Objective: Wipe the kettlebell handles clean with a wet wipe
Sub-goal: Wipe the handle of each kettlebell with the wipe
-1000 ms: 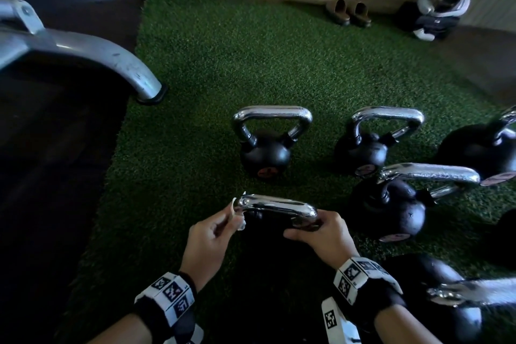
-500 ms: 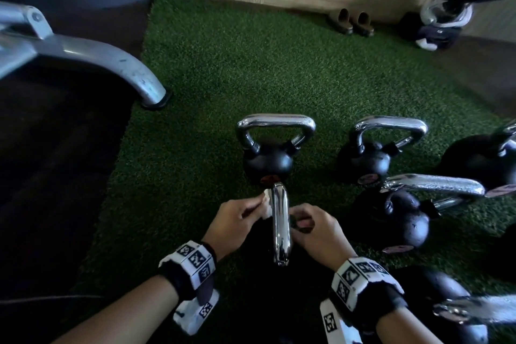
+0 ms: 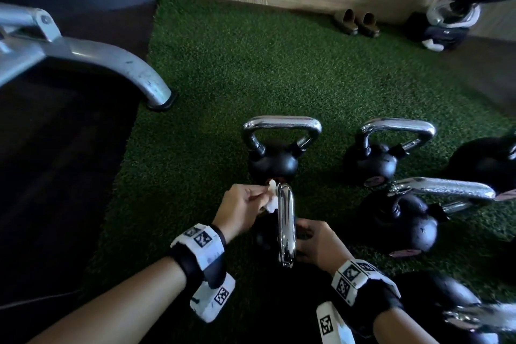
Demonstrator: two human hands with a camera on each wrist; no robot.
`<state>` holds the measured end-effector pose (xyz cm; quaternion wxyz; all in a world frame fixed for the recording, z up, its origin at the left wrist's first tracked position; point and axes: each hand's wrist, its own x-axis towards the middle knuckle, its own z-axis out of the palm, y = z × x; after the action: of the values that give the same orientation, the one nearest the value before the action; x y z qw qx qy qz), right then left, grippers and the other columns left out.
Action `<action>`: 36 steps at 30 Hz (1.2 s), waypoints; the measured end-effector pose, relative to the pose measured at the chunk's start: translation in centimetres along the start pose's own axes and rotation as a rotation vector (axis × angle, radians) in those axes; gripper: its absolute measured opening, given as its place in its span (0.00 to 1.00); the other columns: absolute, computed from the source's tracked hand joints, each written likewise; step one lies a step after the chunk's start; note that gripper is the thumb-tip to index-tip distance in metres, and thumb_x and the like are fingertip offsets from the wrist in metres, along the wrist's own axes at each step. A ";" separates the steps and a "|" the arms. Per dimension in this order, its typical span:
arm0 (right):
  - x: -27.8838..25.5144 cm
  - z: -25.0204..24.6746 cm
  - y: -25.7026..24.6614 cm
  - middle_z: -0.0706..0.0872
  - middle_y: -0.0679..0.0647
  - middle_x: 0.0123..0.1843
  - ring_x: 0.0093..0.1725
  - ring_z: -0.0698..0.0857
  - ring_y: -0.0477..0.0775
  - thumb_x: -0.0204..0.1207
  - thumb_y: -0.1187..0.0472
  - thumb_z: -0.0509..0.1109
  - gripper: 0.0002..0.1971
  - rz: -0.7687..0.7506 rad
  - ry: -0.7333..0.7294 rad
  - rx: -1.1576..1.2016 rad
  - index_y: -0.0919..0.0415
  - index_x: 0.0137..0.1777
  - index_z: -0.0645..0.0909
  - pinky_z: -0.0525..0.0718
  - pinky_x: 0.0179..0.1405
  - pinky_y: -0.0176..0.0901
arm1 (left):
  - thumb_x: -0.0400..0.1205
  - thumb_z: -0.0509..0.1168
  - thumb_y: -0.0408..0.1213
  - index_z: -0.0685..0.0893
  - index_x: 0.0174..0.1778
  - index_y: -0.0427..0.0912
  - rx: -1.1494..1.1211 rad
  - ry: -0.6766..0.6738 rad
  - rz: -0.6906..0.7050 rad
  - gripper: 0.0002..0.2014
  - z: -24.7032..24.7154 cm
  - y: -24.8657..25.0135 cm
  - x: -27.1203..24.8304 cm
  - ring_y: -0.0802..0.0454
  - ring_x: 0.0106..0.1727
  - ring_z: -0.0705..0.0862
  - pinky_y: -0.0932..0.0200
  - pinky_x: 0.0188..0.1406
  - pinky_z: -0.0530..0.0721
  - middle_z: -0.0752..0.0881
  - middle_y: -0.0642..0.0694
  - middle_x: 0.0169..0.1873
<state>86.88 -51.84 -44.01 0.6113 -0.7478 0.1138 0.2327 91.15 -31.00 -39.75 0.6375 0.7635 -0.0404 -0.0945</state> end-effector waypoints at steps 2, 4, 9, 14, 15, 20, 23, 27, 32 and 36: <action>0.2 0.0 0.1 0.95 0.57 0.49 0.41 0.93 0.58 0.47 0.40 0.89 0.42 -0.010 0.014 -0.037 0.51 0.66 0.89 0.92 0.41 0.54 | 0.87 0.70 0.33 0.94 0.56 0.47 -0.221 0.000 -0.110 0.08 0.1 0.5 0.4 0.49 0.56 0.93 0.60 0.52 0.92 0.95 0.47 0.49; 0.3 0.1 0.4 0.95 0.58 0.50 0.43 0.94 0.61 0.43 0.37 0.90 0.46 -0.022 0.018 -0.017 0.49 0.66 0.88 0.94 0.46 0.60 | 0.84 0.71 0.31 0.92 0.58 0.41 -0.322 0.022 -0.095 0.09 0.1 1.2 -0.3 0.51 0.53 0.94 0.61 0.49 0.92 0.95 0.44 0.49; 0.4 0.0 0.5 0.95 0.60 0.49 0.48 0.94 0.69 0.47 0.40 0.88 0.40 -0.041 0.018 -0.034 0.50 0.64 0.89 0.92 0.51 0.71 | 0.78 0.75 0.36 0.93 0.57 0.36 -0.357 -0.001 -0.073 0.13 0.0 2.2 -2.9 0.49 0.46 0.94 0.51 0.52 0.94 0.95 0.38 0.45; 0.5 0.2 0.2 0.95 0.59 0.49 0.45 0.95 0.65 0.39 0.35 0.88 0.45 -0.031 0.033 -0.057 0.51 0.62 0.89 0.93 0.49 0.69 | 0.81 0.74 0.27 0.93 0.51 0.34 -0.471 0.057 -0.203 0.05 -0.1 3.5 -2.1 0.52 0.41 0.93 0.58 0.44 0.94 0.95 0.36 0.43; 0.5 0.2 0.2 0.95 0.59 0.48 0.45 0.94 0.66 0.38 0.35 0.90 0.44 -0.032 0.033 -0.047 0.50 0.59 0.90 0.92 0.50 0.71 | 0.79 0.75 0.28 0.93 0.50 0.34 -0.499 0.049 -0.230 0.05 0.1 3.3 -2.6 0.52 0.40 0.93 0.58 0.42 0.94 0.94 0.36 0.42; -0.7 0.2 -0.6 0.95 0.58 0.49 0.52 0.94 0.66 0.50 0.40 0.89 0.30 -0.035 -0.001 -0.077 0.47 0.55 0.92 0.91 0.55 0.71 | 0.71 0.79 0.35 0.92 0.47 0.34 -0.420 -0.141 -0.218 0.12 -0.5 2.2 -6.2 0.48 0.42 0.94 0.56 0.43 0.94 0.94 0.35 0.42; -0.3 0.2 -0.8 0.95 0.56 0.48 0.48 0.95 0.59 0.48 0.39 0.89 0.36 -0.010 0.028 -0.120 0.50 0.59 0.91 0.93 0.52 0.67 | 0.71 0.80 0.36 0.93 0.46 0.35 -0.306 -0.069 -0.129 0.11 -0.7 1.7 -7.1 0.48 0.44 0.94 0.55 0.45 0.94 0.95 0.39 0.42; -0.1 -0.1 -0.4 0.95 0.57 0.48 0.43 0.94 0.59 0.44 0.39 0.90 0.41 0.002 0.028 -0.138 0.53 0.61 0.90 0.93 0.48 0.64 | 0.74 0.81 0.30 0.93 0.42 0.36 -0.236 -0.195 -0.047 0.04 -0.5 1.2 -9.0 0.54 0.41 0.92 0.64 0.43 0.87 0.94 0.44 0.38; -0.2 -0.2 -0.5 0.95 0.56 0.48 0.42 0.93 0.53 0.45 0.40 0.85 0.41 -0.019 0.027 -0.154 0.49 0.64 0.89 0.90 0.42 0.48 | 0.77 0.81 0.38 0.96 0.44 0.42 -0.066 -0.198 0.072 0.04 -1.0 0.9 -9.8 0.49 0.48 0.95 0.54 0.53 0.91 0.96 0.48 0.43; 0.1 -0.1 0.1 0.95 0.57 0.50 0.47 0.95 0.58 0.43 0.38 0.85 0.43 -0.007 0.040 -0.133 0.46 0.65 0.88 0.93 0.53 0.57 | 0.79 0.80 0.40 0.97 0.49 0.46 0.154 -0.194 0.197 0.05 -0.7 -1.0 -10.1 0.61 0.50 0.94 0.58 0.54 0.91 0.95 0.60 0.47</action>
<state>86.97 -51.97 -44.16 0.5586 -0.7917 0.1079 0.2226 81.32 -28.25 -39.67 0.5764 0.7898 -0.1834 -0.1015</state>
